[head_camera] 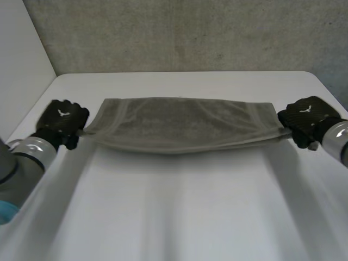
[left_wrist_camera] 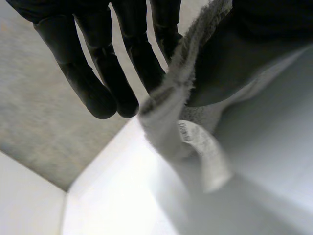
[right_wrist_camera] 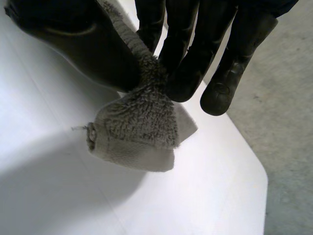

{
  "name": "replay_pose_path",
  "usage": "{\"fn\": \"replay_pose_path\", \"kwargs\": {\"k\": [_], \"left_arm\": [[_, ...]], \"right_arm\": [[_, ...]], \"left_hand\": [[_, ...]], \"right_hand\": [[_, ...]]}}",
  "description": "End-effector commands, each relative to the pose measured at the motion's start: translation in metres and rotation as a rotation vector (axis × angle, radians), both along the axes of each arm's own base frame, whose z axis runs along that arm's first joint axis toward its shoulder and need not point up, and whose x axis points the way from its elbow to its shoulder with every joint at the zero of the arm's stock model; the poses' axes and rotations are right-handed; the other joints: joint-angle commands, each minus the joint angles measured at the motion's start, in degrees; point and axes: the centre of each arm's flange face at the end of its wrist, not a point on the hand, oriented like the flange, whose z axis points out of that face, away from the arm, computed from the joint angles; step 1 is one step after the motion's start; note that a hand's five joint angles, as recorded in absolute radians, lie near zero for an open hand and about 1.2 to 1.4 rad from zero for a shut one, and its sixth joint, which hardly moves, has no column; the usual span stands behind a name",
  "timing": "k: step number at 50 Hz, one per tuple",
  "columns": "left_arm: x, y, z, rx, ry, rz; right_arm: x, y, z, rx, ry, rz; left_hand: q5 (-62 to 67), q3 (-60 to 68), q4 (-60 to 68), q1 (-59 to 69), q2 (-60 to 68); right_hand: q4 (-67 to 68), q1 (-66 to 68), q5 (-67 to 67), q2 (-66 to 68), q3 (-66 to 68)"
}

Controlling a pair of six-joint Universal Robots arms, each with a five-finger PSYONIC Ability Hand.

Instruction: Fold the towel.

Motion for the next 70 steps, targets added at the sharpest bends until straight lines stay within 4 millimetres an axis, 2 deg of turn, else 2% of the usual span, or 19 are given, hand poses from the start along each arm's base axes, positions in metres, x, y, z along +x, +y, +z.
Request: {"fn": "replay_pose_path", "kwargs": {"k": [1, 7, 13, 15, 21, 24, 26, 31, 38, 47, 58, 59, 60, 61, 62, 63, 64, 66, 70], "left_arm": [[0.032, 0.023, 0.053, -0.093, 0.019, 0.074], [0.03, 0.042, 0.048, -0.055, 0.028, 0.011], [0.025, 0.041, 0.04, -0.033, 0.031, -0.009], [0.023, 0.03, 0.022, 0.022, 0.024, -0.015], [0.006, -0.001, -0.002, 0.076, 0.015, -0.035], [0.005, -0.011, -0.008, 0.082, 0.011, -0.02], [0.002, -0.031, -0.017, 0.087, 0.007, 0.005], [-0.011, -0.052, -0.029, 0.075, -0.003, 0.015], [-0.026, -0.079, -0.04, 0.038, -0.014, 0.05], [-0.045, -0.087, -0.046, 0.008, -0.015, 0.019], [-0.045, -0.095, -0.051, 0.0, -0.022, 0.047], [-0.045, -0.096, -0.053, -0.001, -0.024, 0.049], [-0.045, -0.098, -0.052, -0.007, -0.024, 0.048], [-0.045, -0.098, -0.052, -0.007, -0.024, 0.048], [-0.045, -0.099, -0.051, -0.018, -0.023, 0.051], [-0.045, -0.1, -0.051, -0.024, -0.022, 0.055], [-0.045, -0.1, -0.051, -0.024, -0.022, 0.055], [-0.047, -0.099, -0.049, -0.031, -0.019, 0.052], [-0.051, -0.097, -0.045, -0.043, -0.015, 0.049]], "right_arm": [[-0.019, 0.036, 0.054, 0.008, -0.02, 0.005], [-0.021, 0.043, 0.065, 0.009, -0.016, 0.076], [-0.021, 0.034, 0.057, 0.04, -0.018, 0.08], [-0.021, 0.02, 0.042, 0.097, -0.02, 0.081], [-0.022, -0.01, 0.016, 0.173, -0.023, 0.075], [-0.022, -0.018, 0.011, 0.186, -0.025, 0.07], [-0.021, -0.033, -0.004, 0.212, -0.018, 0.059], [-0.009, -0.05, -0.028, 0.231, 0.011, 0.055], [0.004, -0.081, -0.058, 0.151, 0.047, 0.022], [0.018, -0.1, -0.066, 0.029, 0.004, 0.022], [0.019, -0.111, -0.07, -0.038, -0.027, 0.008], [0.02, -0.112, -0.072, -0.036, -0.027, 0.008], [0.019, -0.112, -0.074, -0.031, -0.025, 0.0], [0.019, -0.112, -0.074, -0.031, -0.025, 0.0], [0.018, -0.113, -0.075, -0.034, -0.023, -0.014], [0.017, -0.115, -0.073, -0.048, -0.019, -0.031], [0.017, -0.115, -0.073, -0.049, -0.019, -0.031], [0.014, -0.119, -0.067, -0.082, -0.016, -0.07], [0.014, -0.119, -0.064, -0.094, -0.038, -0.09]], "left_hand": [[-15.2, -8.8, -7.2, -3.6, -7.2], [-15.2, -8.8, -7.2, -3.6, -7.2], [-15.2, -8.8, -7.2, -3.6, -7.2], [-15.2, -8.8, -7.2, -3.6, -7.2], [-15.2, -8.8, -7.2, -3.6, -7.2], [-15.2, -8.8, -7.2, -3.6, -7.2], [-15.2, -8.8, -7.2, -3.6, -7.2], [-15.2, -8.8, -7.2, -3.6, -7.2], [-15.2, -8.8, -7.2, -3.6, -7.2], [-15.2, -8.8, -7.2, -3.6, -7.2], [-15.2, -8.8, -7.2, -3.6, -7.2], [-15.3, -8.9, -7.4, -3.7, -7.3], [-17.0, -10.6, -9.0, -5.4, -9.0], [-17.0, -10.6, -9.0, -5.4, -9.0], [-25.0, -18.6, -17.0, -13.4, -17.0], [-46.0, -39.7, -38.1, -34.5, -38.1], [-46.3, -39.9, -38.3, -34.7, -38.3], [-78.3, -71.9, -70.3, -66.7, -70.3], [-85.2, -78.8, -77.2, -73.6, -77.2]], "right_hand": [[3.3, 3.2, 2.0, 3.1, 2.8], [3.3, 3.2, 2.0, 3.1, 2.8], [3.3, 3.2, 2.0, 3.1, 2.8], [3.3, 3.2, 2.0, 3.1, 2.8], [3.3, 3.2, 2.0, 3.1, 2.8], [3.3, 3.2, 2.0, 3.1, 2.8], [3.3, 3.2, 2.0, 3.1, 2.8], [3.3, 3.2, 2.0, 3.1, 2.8], [3.3, 3.2, 2.0, 3.1, 2.8], [3.3, 3.2, 2.0, 3.1, 2.8], [3.3, 3.2, 2.0, 3.1, 2.8], [0.4, 0.3, -1.0, 0.1, -0.2], [-27.5, -27.6, -28.8, -27.7, -28.0], [-27.7, -27.8, -29.1, -28.0, -28.3], [-58.4, -58.5, -59.7, -58.6, -58.9], [-66.7, -66.8, -68.0, -66.9, -67.2], [-66.7, -66.8, -68.0, -66.9, -67.2], [-66.7, -66.8, -68.0, -66.9, -67.2], [-66.7, -66.8, -68.0, -66.9, -67.2]]}}
